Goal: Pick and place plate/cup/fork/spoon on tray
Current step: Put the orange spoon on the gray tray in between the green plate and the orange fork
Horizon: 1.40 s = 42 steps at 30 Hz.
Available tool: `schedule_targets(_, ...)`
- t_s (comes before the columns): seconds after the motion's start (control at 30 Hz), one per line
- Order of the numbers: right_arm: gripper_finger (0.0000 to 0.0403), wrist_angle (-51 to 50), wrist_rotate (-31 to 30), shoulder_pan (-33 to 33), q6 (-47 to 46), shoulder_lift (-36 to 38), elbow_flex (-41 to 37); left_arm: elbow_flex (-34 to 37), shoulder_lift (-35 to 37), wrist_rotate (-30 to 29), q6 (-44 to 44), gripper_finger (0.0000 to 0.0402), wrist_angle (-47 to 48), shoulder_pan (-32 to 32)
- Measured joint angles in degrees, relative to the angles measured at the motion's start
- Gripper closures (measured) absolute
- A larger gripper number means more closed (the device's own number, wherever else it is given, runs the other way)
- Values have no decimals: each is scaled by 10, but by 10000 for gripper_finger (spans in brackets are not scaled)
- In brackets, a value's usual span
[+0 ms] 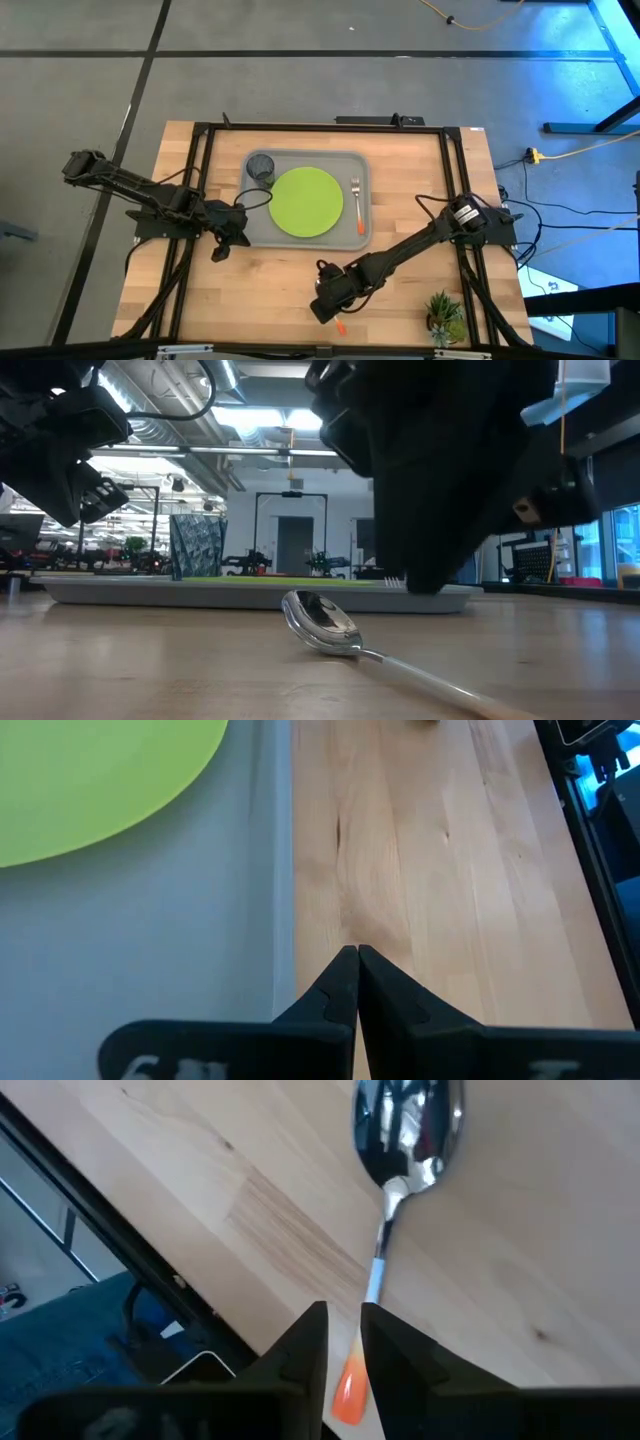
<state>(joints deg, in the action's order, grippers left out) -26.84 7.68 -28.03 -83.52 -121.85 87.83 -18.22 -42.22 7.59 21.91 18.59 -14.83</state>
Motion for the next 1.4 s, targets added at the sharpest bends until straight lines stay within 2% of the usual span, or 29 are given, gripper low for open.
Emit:
schedule_targets(0.37,331,3,-1,3,30,-23,0,0,0,0,0,401,0,0)
schedule_targets(0.57,331,-1,-31,5,33,-23,0,0,0,0,0,401,0,0)
schedule_targets(1.23,331,-6,-31,6,61,-24,0,0,0,0,0,401,0,0)
schedule_targets(1.4,331,30,-17,7,61,-44,1,0,0,0,2,401,0,0)
